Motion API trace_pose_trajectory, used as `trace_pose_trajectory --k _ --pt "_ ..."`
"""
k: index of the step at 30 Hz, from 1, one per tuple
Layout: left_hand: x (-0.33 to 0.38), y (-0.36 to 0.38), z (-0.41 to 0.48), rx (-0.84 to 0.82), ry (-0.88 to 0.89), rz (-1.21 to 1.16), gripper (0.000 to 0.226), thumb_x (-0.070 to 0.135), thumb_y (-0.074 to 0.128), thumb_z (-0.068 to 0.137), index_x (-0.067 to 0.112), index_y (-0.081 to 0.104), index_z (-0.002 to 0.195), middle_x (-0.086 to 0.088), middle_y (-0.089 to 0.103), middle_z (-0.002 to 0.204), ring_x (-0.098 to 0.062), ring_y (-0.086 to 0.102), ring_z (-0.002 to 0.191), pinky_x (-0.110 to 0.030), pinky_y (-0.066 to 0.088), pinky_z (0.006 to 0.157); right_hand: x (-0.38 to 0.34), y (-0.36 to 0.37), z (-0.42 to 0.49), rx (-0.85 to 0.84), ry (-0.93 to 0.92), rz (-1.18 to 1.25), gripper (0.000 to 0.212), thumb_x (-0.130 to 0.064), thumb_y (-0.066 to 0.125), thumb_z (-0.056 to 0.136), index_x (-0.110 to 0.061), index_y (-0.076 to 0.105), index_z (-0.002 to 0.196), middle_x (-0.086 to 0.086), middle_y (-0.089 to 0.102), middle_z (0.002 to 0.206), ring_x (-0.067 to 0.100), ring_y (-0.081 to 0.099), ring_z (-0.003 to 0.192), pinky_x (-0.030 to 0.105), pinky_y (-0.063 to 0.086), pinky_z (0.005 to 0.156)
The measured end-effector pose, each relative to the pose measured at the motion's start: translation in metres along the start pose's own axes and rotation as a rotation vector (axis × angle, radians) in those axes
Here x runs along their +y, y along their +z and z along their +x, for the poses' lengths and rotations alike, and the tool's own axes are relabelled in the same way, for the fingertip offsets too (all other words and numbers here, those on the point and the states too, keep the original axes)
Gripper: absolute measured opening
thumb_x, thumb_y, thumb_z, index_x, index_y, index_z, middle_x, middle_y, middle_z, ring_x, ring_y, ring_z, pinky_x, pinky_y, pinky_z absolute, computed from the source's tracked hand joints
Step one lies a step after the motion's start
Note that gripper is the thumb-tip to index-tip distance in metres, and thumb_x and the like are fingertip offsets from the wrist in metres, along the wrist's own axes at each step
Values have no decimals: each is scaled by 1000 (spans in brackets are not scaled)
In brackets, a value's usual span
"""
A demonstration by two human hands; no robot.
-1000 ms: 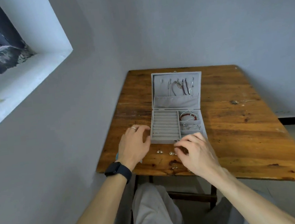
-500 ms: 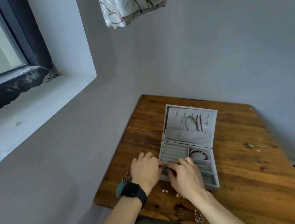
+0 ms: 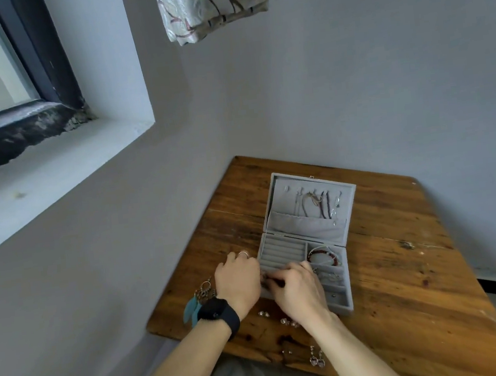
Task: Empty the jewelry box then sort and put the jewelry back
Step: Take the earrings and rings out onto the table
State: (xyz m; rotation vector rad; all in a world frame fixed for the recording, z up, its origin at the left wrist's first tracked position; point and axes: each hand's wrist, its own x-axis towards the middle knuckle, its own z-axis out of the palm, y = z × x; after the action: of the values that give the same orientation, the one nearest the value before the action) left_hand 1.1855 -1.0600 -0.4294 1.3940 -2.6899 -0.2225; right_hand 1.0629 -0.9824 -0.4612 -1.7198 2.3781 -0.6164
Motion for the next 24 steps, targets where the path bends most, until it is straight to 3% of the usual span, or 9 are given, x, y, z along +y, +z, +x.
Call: trace_pose_trajectory --k 3,9,15,19,24 --pt "-17 2 -12 -15 -59 -305 12 39 59 97 33 68 102 11 59 113 -12 56 108 -36 53 87 1 2 2 7 16 28 30 -45 54 98 -37 70 122 -5 67 114 19 47 106 32 44 92" --pt "-47 0 -61 105 -92 -599 8 32 67 94 39 65 92 19 59 105 -1 58 97 -23 49 86 6 2 4 3 24 65 30 -43 59 96 -34 71 122 -5 67 117 19 48 110 29 41 92" --pt "-58 4 -92 118 -124 -640 6 30 70 92 35 70 89 23 60 104 2 57 101 -21 47 90 5 4 15 -33 14 52 20 -44 66 90 -36 76 106 -12 71 107 17 58 105 34 49 92" --pt "-55 11 -100 74 -95 -618 5 34 68 93 33 72 95 21 62 105 0 58 100 -28 52 90 0 7 22 -59 91 60 11 -45 73 85 -36 73 91 -11 72 97 18 63 100 40 57 83" --pt "-43 18 -103 -2 -28 -503 9 42 63 94 38 70 98 21 56 104 -1 55 96 -31 55 80 -4 10 26 -105 95 10 10 -40 68 90 -32 71 95 -3 71 102 23 61 104 41 56 88"
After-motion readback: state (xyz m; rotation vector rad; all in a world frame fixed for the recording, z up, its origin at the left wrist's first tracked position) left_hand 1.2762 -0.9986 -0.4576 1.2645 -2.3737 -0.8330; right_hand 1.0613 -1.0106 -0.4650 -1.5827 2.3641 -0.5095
